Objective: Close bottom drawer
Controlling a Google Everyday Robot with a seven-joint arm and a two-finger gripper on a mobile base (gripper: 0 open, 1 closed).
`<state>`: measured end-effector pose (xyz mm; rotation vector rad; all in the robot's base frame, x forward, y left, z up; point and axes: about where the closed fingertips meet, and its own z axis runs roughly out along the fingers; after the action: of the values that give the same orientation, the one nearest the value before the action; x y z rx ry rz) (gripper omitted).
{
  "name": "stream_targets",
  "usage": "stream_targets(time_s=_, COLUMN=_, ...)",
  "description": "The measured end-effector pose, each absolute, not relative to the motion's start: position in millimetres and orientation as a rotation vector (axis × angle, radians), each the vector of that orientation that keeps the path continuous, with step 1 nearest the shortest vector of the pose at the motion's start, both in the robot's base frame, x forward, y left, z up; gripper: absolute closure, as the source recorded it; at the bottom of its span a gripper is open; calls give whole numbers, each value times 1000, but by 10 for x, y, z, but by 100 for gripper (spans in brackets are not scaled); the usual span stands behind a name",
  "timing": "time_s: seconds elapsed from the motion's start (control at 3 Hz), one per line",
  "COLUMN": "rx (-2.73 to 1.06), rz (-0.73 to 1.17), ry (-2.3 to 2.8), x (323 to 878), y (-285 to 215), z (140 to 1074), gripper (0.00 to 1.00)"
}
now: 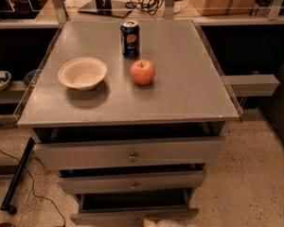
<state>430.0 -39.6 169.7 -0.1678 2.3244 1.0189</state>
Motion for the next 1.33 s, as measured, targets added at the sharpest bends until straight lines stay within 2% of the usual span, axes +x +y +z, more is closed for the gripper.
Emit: stream_targets(time_s=1.33, rx=-130, rz=995, ry=2245, x=4568, y=-373, z=1787, gripper=100)
